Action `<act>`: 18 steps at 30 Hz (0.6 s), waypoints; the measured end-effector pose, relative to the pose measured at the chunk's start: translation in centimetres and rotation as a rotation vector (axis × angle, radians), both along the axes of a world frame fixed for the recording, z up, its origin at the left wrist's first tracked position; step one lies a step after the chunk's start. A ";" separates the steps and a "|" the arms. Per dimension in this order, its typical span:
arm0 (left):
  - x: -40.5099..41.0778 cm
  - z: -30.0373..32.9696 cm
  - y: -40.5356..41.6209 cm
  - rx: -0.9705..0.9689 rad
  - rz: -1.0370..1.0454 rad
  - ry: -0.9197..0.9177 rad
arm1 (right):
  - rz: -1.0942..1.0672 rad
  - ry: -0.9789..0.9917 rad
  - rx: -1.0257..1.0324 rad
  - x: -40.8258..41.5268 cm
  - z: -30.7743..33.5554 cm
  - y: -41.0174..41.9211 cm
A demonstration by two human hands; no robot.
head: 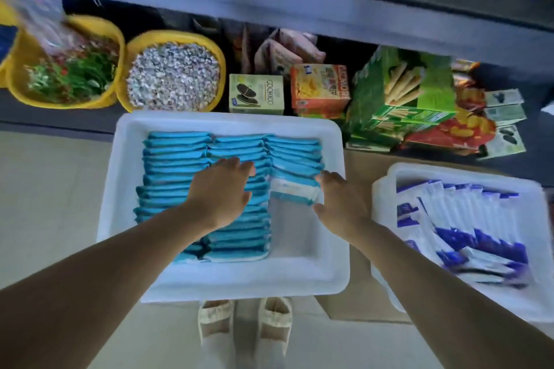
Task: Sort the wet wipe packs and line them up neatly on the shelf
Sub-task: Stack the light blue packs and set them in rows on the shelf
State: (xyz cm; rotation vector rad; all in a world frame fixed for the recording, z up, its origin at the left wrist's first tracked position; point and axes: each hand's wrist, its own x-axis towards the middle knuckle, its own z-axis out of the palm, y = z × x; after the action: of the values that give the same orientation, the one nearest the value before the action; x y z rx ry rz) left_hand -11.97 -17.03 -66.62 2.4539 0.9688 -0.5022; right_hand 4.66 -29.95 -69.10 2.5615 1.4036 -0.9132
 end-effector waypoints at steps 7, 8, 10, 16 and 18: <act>1.6 -4.7 0.9 0.074 -0.002 -0.066 | 0.154 -0.169 0.056 -0.7 -6.8 1.8; 1.8 -5.0 1.1 0.081 -0.004 -0.078 | 0.166 -0.251 0.083 -0.8 -7.3 1.9; 2.0 -5.6 1.4 0.102 -0.011 -0.098 | 0.170 -0.404 0.138 -1.1 -8.4 2.2; 2.6 -6.6 2.2 0.119 -0.032 -0.125 | 0.252 -0.568 0.123 -1.4 -10.1 2.2; 2.6 -6.8 2.2 0.117 -0.030 -0.125 | 0.269 -0.526 0.090 -1.6 -10.2 1.7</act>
State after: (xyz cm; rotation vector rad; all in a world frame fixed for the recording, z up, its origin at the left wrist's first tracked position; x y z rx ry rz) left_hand -9.38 -14.79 -73.41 2.5720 0.9359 -0.3057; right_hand 3.03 -28.24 -79.31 2.3362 1.5750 -0.1216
